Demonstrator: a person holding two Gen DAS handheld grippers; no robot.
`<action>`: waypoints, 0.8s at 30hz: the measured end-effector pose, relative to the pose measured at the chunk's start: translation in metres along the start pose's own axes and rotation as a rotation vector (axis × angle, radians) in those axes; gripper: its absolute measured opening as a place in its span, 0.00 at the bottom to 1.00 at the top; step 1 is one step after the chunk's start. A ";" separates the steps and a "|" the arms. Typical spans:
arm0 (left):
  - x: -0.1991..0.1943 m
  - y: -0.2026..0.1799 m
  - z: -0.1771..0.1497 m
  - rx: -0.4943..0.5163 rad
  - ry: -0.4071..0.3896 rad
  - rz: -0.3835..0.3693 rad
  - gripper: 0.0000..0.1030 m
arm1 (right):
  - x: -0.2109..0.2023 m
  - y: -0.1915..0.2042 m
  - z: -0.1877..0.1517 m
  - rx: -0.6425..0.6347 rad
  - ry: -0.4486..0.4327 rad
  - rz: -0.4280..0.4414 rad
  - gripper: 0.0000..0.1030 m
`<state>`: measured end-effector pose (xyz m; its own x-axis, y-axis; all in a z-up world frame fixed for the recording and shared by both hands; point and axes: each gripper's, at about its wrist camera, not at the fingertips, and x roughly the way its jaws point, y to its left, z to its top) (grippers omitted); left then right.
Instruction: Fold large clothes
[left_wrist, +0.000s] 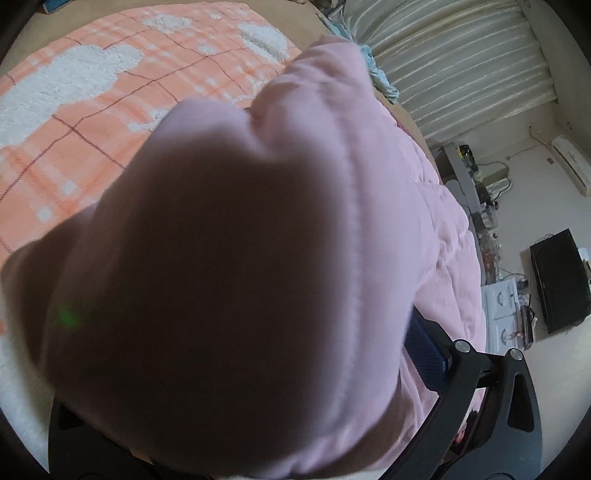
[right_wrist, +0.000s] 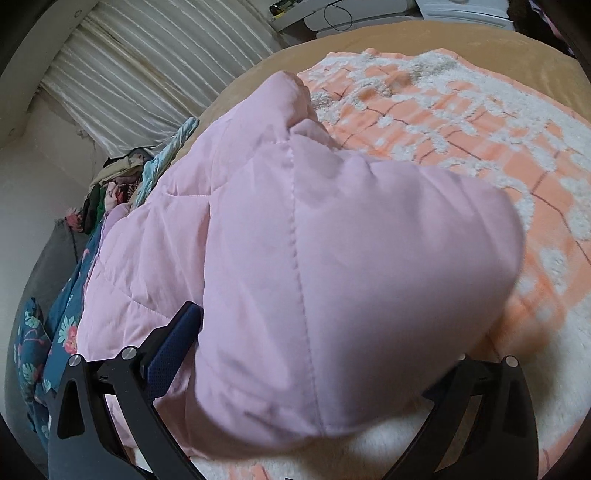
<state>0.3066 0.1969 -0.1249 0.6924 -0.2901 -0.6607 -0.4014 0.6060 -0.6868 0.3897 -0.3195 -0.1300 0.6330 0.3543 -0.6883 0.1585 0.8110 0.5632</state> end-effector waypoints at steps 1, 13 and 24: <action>0.001 -0.001 0.000 0.004 -0.008 0.001 0.92 | 0.002 0.000 0.001 0.001 -0.001 0.007 0.96; -0.015 -0.029 -0.004 0.185 -0.115 0.049 0.58 | 0.000 0.024 0.003 -0.174 -0.024 0.055 0.53; -0.037 -0.081 -0.022 0.477 -0.170 0.211 0.34 | -0.013 0.058 -0.005 -0.408 -0.072 -0.035 0.35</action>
<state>0.3006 0.1420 -0.0517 0.7289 -0.0262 -0.6841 -0.2532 0.9181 -0.3049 0.3872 -0.2748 -0.0908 0.6859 0.3018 -0.6622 -0.1235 0.9450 0.3028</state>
